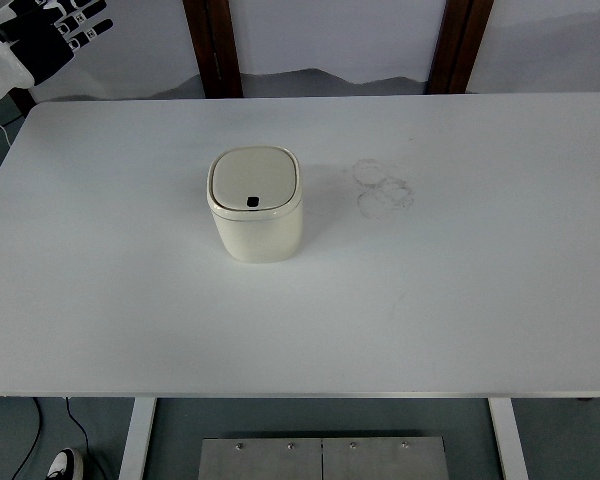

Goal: Open trash can
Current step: 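Move the left hand toward the cream trash can's lid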

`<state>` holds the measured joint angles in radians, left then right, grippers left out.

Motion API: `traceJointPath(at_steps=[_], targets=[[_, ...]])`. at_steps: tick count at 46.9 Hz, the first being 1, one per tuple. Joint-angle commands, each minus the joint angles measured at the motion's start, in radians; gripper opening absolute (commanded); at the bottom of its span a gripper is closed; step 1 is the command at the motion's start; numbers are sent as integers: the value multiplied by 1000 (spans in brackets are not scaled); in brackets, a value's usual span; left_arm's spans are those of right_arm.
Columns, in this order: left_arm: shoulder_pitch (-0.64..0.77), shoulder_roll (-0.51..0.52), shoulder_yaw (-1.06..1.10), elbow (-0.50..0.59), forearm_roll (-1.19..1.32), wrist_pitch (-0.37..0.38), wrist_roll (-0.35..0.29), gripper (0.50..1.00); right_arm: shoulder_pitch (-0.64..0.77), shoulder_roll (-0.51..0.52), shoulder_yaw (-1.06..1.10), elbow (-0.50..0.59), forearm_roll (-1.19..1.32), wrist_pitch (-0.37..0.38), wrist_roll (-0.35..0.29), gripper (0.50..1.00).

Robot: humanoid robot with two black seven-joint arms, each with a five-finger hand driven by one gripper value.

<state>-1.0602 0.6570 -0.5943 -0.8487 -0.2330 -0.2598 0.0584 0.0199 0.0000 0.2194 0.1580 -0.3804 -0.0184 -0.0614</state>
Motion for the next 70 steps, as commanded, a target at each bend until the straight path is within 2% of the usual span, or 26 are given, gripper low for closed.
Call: traceJointPath(at_steps=[1, 7, 16, 27, 39, 46, 50, 55, 70], targets=[[-20, -3, 1, -3, 0, -1, 5, 1000, 0, 0, 0, 0, 0, 0, 0, 995], [-66, -13, 8, -7, 1, -1, 27, 1000, 0, 0, 0, 0, 0, 0, 0, 995], [-158, -111, 33, -7, 148, 10, 147, 1000, 0, 0, 0, 0, 0, 0, 0, 995], [-291, -178, 125, -16, 279, 2, 236, 1000, 0, 0, 0, 0, 0, 0, 0, 995], [-474, -198, 369, -125, 281, -4, 342, 1000, 0, 0, 0, 0, -2, 0, 0, 995], [-535, -195, 468, -188, 281, -13, 478, 1000, 0, 0, 0, 0, -2, 0, 0, 995], [-550, -194, 484, -201, 281, -64, 553, 1000, 0, 0, 0, -1, -2, 0, 0, 995], [-563, -191, 491, -201, 281, -102, 553, 1000, 2, 0, 0, 0, -2, 0, 0, 995], [-583, -198, 493, -237, 281, -124, 553, 1000, 2, 0, 0, -1, -2, 0, 0, 995]])
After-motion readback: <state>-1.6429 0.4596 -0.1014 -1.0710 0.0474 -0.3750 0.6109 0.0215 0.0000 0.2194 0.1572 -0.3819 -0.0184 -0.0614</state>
